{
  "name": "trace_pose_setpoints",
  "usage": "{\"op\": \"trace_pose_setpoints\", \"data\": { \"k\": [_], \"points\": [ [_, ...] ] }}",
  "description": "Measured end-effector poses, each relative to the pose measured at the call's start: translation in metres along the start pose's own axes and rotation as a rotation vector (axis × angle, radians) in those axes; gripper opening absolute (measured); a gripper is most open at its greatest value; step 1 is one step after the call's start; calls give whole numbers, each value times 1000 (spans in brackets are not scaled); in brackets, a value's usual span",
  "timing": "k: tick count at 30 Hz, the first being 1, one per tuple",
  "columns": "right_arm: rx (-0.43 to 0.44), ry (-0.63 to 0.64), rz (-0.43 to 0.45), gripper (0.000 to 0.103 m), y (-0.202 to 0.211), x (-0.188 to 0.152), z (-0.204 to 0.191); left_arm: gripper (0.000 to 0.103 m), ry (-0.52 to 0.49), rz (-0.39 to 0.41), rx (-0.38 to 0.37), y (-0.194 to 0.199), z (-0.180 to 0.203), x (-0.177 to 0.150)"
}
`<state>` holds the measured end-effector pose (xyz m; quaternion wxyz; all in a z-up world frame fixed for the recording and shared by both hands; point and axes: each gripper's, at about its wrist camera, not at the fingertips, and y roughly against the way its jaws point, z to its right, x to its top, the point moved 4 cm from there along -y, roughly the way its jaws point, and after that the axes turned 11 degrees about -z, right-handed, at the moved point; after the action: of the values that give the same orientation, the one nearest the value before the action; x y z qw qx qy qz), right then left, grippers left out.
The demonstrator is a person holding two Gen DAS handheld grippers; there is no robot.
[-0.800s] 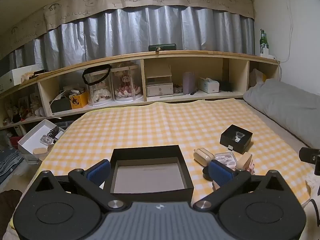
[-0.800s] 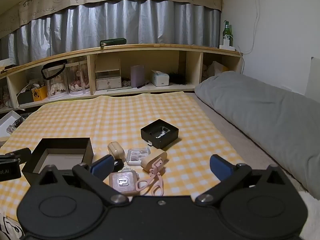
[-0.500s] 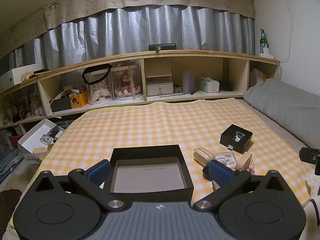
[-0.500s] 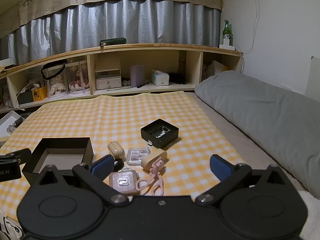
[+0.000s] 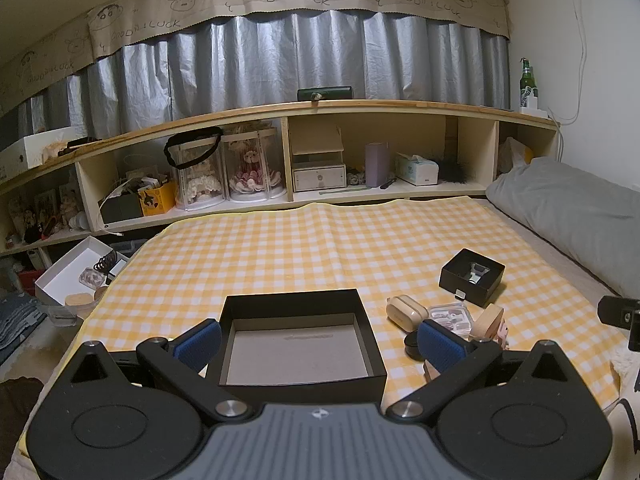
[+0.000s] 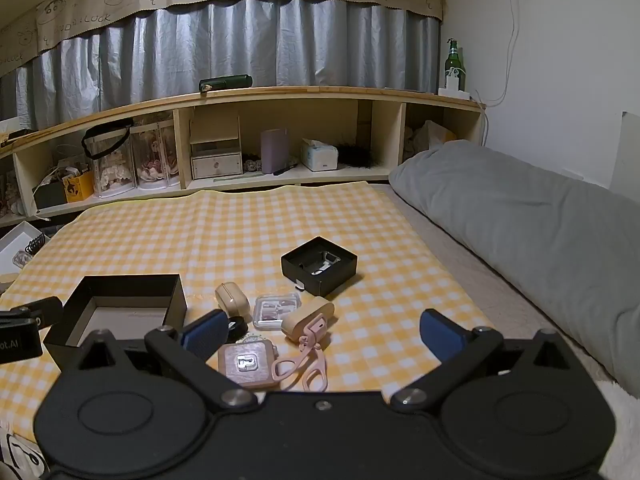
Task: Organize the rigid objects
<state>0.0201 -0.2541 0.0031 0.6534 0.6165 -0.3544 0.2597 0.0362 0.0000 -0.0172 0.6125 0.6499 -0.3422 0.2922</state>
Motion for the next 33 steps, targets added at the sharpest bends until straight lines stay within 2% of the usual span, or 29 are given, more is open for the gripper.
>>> {"op": "trace_pose_setpoints", "data": {
  "k": [33],
  "points": [
    [0, -1, -3, 103, 0, 0, 0, 103, 2, -1, -7, -3, 1, -1]
  ]
}}
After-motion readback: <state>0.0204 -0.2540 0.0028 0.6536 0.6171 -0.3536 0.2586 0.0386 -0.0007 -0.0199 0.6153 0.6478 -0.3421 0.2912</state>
